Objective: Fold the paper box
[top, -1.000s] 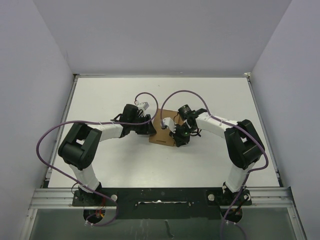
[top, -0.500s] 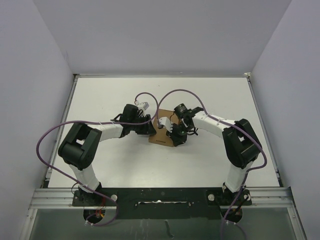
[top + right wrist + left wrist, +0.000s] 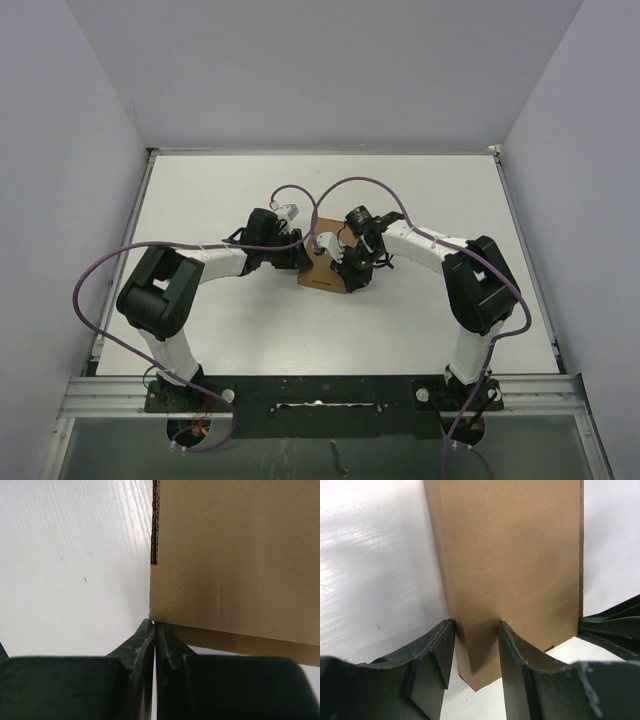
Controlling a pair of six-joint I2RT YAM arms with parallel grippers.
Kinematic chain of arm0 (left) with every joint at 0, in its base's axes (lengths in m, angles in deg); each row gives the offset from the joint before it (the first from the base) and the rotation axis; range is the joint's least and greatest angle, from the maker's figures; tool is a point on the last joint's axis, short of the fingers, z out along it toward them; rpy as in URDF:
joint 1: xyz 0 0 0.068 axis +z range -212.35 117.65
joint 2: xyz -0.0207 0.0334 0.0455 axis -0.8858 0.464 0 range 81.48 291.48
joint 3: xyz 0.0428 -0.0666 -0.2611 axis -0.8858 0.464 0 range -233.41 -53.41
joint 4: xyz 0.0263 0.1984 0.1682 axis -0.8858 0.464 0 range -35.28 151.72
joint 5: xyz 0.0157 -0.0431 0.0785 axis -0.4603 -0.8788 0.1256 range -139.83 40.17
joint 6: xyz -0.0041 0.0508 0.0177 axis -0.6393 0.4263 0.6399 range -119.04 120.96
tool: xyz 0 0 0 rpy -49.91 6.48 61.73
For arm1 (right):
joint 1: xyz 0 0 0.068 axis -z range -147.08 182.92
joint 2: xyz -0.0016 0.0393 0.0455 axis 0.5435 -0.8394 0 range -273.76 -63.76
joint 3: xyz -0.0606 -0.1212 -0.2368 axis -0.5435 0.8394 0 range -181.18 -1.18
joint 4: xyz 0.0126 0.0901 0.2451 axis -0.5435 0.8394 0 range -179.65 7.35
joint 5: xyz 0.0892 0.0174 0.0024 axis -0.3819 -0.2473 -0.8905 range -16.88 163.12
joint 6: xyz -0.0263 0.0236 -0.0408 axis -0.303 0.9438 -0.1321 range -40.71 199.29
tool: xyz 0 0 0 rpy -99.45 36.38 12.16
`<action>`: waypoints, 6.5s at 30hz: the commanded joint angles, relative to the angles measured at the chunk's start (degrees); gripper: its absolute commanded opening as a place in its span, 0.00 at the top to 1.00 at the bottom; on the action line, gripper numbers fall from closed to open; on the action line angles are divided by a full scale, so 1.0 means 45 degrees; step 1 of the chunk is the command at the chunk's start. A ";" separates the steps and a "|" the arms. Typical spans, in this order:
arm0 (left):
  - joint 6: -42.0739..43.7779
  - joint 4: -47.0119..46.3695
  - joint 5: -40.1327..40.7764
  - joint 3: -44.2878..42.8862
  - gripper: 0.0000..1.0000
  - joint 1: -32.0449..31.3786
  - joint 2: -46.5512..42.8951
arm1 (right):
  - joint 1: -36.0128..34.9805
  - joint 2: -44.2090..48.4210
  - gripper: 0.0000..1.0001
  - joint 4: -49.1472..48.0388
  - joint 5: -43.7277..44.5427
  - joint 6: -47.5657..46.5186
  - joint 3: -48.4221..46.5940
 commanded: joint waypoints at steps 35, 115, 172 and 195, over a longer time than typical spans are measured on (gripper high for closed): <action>0.0135 0.0626 -0.0360 -0.0229 0.63 -0.0104 -0.0509 | 0.5101 0.1867 1.00 -0.5146 -0.4138 0.9335 0.4167; -0.1239 0.1104 -0.0483 -0.1858 0.21 0.0938 -0.0414 | 0.5690 -0.4628 0.34 -0.2104 -0.5517 0.7431 -0.4531; -0.6248 -0.4966 -0.3654 -0.2296 0.58 -0.0428 0.3126 | 0.7656 -0.5186 0.69 -0.5909 -0.8304 1.1069 -0.1472; -0.0020 -0.9778 -0.4980 0.1383 0.71 0.0192 -0.0899 | 0.8280 0.0660 0.42 -0.3266 -0.8958 0.5407 -0.1760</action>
